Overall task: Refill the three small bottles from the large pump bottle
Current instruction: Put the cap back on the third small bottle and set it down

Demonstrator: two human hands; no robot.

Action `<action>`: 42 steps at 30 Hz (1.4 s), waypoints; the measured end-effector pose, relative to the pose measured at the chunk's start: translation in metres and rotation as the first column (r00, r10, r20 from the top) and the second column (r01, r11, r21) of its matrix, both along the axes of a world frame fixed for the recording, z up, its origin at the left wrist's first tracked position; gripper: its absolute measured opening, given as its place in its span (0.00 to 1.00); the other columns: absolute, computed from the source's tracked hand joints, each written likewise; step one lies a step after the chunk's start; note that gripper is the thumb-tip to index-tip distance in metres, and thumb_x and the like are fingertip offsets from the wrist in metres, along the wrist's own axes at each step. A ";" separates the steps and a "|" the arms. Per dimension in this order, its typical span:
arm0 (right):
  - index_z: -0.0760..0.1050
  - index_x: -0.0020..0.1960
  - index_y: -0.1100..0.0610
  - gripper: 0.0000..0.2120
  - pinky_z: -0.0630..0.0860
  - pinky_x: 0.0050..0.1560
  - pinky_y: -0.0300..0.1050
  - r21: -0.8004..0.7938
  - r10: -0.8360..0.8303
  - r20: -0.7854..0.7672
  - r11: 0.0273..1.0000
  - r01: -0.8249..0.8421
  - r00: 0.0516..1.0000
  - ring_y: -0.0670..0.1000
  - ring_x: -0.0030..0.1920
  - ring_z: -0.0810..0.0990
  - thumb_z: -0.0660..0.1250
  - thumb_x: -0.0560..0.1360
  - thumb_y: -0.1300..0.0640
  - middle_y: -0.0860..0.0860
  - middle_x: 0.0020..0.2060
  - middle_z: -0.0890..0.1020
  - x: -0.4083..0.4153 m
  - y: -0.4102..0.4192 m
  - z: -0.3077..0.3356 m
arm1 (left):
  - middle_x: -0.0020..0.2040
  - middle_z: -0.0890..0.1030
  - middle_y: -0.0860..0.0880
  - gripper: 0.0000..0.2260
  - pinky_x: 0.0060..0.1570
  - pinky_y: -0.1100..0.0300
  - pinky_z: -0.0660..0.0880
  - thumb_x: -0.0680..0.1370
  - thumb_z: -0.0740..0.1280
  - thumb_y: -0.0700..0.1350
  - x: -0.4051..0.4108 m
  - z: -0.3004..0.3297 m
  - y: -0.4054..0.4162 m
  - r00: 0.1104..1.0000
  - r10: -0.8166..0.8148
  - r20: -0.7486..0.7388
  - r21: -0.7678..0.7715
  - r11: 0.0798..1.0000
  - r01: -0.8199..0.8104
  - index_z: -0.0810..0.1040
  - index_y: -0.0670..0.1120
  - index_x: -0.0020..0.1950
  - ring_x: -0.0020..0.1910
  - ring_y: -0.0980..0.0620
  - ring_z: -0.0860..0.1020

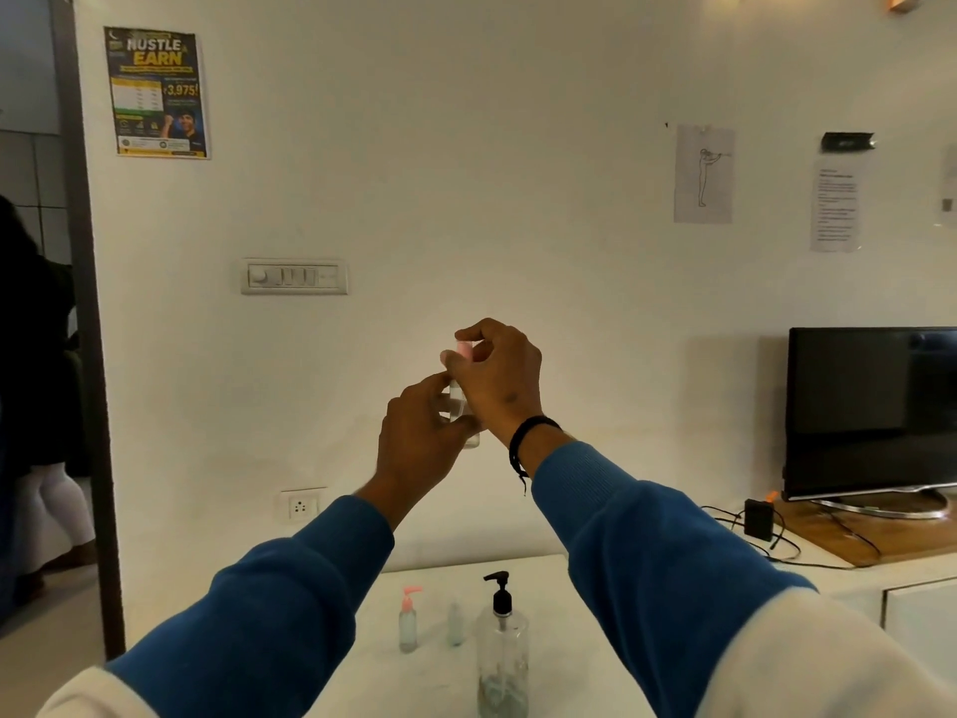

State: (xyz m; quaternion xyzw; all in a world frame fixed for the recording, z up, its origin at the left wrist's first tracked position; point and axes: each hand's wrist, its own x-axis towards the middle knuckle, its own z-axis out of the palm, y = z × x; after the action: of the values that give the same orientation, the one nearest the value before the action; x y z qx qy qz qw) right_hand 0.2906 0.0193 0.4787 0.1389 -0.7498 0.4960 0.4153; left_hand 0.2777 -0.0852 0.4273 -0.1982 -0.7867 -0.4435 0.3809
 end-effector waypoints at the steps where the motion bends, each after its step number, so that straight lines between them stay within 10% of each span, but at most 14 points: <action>1: 0.82 0.56 0.53 0.10 0.80 0.48 0.37 -0.007 0.041 0.016 0.999 -0.041 0.999 0.47 0.46 0.82 0.75 0.75 0.58 0.48 0.47 0.83 0.002 0.002 0.000 | 0.49 0.85 0.52 0.20 0.45 0.59 0.80 0.74 0.77 0.50 0.000 0.001 0.000 1.000 0.004 -0.004 0.000 1.000 -0.004 0.80 0.48 0.64 0.42 0.54 0.83; 35: 0.81 0.53 0.53 0.14 0.80 0.45 0.33 0.024 0.155 0.052 0.987 -0.156 0.987 0.48 0.47 0.85 0.76 0.72 0.67 0.50 0.47 0.86 0.007 0.008 0.008 | 0.46 0.84 0.52 0.11 0.42 0.67 0.73 0.74 0.76 0.45 -0.001 0.008 -0.003 1.000 0.026 0.016 0.042 0.999 -0.027 0.84 0.45 0.56 0.45 0.52 0.82; 42: 0.82 0.53 0.56 0.12 0.77 0.44 0.31 0.072 0.112 -0.018 0.991 -0.111 0.993 0.51 0.48 0.83 0.76 0.72 0.66 0.51 0.46 0.84 0.006 -0.005 -0.006 | 0.34 0.78 0.55 0.04 0.34 0.68 0.69 0.75 0.73 0.40 0.004 0.002 -0.001 0.996 0.083 0.017 0.061 0.995 -0.083 0.79 0.43 0.44 0.32 0.58 0.76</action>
State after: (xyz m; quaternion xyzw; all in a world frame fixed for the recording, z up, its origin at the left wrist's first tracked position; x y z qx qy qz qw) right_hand 0.2969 0.0144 0.4732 0.2008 -0.7533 0.4900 0.3901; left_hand 0.2816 -0.0859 0.4295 -0.1503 -0.7831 -0.4527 0.3991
